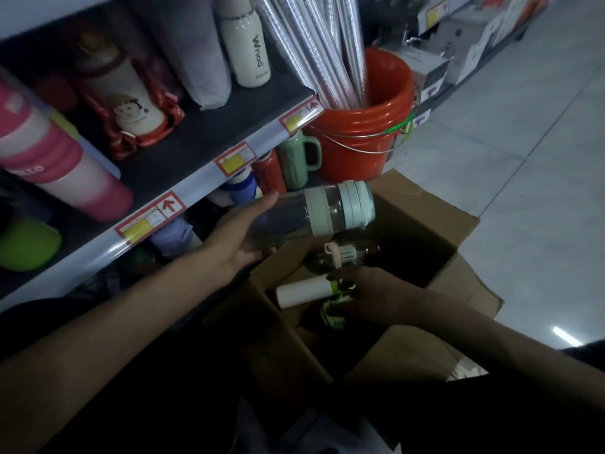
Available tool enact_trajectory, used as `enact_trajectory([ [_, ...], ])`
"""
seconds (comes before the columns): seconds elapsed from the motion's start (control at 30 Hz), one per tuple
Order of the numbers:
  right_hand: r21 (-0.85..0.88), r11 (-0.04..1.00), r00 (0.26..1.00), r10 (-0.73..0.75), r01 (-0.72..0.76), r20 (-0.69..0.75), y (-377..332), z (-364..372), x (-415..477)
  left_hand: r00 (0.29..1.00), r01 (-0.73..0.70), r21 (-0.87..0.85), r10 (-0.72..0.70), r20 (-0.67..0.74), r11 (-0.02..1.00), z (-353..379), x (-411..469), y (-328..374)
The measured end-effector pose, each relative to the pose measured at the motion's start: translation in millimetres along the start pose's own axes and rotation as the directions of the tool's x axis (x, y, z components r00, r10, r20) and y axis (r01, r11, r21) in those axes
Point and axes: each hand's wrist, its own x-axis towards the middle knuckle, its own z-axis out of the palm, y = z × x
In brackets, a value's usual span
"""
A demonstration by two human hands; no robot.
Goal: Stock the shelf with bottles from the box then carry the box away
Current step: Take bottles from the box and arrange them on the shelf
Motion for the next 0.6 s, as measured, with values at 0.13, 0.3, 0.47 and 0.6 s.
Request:
enact_trajectory([
  [0.13, 0.607, 0.794, 0.998, 0.012, 0.024, -0.056, -22, -14, -2, 0.966, 0.259, -0.252, -0.251, 0.063, 0.932, 10, -9, -19],
  [0.3, 0.819, 0.557, 0.982, 0.034, 0.136, -0.186, -34, -25, 0, 0.875, 0.481, -0.267, -0.438, 0.206, 0.835, 17, -15, -36],
  [0.47, 0.84, 0.477, 0.949, 0.036, 0.26, -0.314, -41, -25, 9, 0.831, 0.471, -0.072, -0.414, 0.372, 0.879, 17, -21, -35],
  [0.6, 0.793, 0.519, 0.895, 0.111, 0.319, -0.433, -45, -25, 14, 0.946, 0.268, -0.157, -0.23, 0.227, 0.95, 23, -16, -35],
])
